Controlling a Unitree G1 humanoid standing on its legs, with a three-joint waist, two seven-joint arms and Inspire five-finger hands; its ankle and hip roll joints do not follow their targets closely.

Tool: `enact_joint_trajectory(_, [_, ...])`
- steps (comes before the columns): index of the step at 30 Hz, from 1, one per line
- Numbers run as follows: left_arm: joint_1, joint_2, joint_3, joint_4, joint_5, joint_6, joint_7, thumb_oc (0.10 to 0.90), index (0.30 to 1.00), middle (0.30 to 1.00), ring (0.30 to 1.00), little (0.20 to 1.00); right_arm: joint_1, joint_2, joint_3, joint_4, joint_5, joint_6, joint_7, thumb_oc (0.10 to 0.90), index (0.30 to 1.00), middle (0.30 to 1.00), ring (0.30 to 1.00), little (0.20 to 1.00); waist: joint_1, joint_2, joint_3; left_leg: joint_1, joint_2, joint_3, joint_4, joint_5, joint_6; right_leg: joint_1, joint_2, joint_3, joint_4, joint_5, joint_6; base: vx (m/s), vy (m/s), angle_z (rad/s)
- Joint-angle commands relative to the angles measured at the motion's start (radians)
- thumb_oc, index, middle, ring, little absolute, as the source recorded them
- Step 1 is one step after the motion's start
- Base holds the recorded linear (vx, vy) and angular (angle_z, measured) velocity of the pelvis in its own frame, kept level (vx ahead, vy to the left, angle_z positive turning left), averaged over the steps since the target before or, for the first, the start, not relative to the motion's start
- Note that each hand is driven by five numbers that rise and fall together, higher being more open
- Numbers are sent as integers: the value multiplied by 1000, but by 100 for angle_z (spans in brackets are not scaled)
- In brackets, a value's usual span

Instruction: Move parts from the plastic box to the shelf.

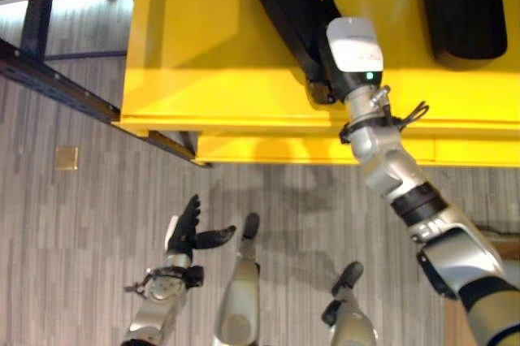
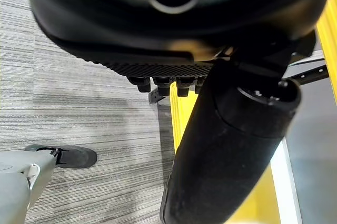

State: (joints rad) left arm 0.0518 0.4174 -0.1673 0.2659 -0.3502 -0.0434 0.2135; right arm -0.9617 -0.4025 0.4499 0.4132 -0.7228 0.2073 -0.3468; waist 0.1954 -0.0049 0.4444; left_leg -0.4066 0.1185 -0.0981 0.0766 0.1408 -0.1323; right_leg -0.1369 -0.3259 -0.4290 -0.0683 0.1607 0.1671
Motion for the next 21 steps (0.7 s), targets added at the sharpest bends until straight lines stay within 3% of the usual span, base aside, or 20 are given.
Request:
enact_joint_trajectory(1, [8, 30, -29, -71, -12, -72, 35, 900, 1000, 1000, 1000, 1000, -93, -49, -79, -23, 20, 6, -132, 400, 300, 300, 300, 300, 9, 35, -20, 87, -44, 83, -50, -38, 104, -44, -34, 50, 166, -26, 4, 0, 0, 0])
enact_joint_trajectory(9, [1, 33, -41, -74, -10, -76, 46, 900, 1000, 1000, 1000, 1000, -85, -36, -148, -23, 63, 31, -232, 400, 300, 300, 300, 300, 4, 42, -16, 86, -49, 85, -47, -41, 107, -47, -34, 57, 167, -23, 6, 0, 0, -2])
enact_joint_trajectory(21, [-5, 34, -48, -77, -2, -77, 58, 900, 1000, 1000, 1000, 1000, -73, -10, -161, -29, 75, 32, -257, 400, 300, 300, 300, 300, 2, 46, -18, 81, -53, 84, -46, -42, 110, -52, -34, 59, 166, -15, 9, 0, 0, 0])
